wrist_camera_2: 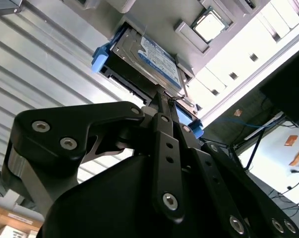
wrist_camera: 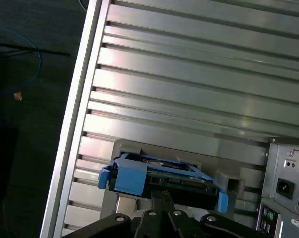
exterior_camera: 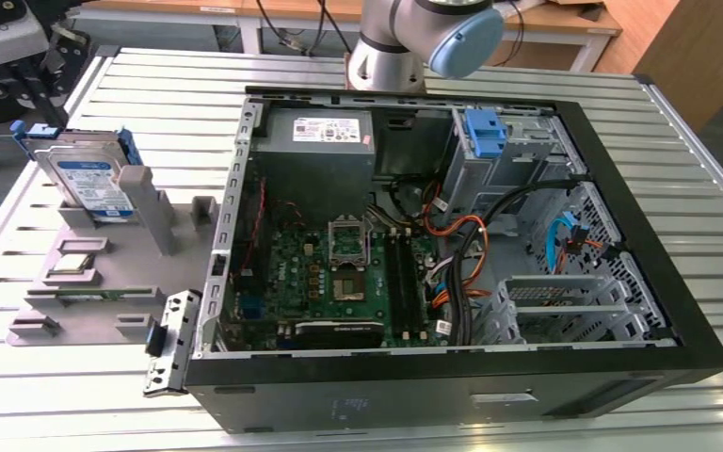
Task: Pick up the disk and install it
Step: 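Pick up the disk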
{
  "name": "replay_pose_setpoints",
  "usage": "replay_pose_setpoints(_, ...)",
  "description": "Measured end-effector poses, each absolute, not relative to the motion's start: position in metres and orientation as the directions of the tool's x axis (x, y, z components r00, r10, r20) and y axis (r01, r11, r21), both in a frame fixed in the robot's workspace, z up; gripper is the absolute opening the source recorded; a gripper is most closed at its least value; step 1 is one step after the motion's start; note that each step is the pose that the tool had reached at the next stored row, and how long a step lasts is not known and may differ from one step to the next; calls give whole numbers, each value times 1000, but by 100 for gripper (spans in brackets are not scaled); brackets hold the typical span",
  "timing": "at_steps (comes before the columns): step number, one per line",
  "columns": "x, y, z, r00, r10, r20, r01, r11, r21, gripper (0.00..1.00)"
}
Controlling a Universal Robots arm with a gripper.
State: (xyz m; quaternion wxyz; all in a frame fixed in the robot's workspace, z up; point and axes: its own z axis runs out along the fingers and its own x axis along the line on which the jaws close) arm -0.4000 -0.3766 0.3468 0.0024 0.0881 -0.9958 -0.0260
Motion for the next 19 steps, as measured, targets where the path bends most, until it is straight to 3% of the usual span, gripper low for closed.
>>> replay_pose_setpoints(19,-400,-377,346,-895,-445,0,-444,894,52,10)
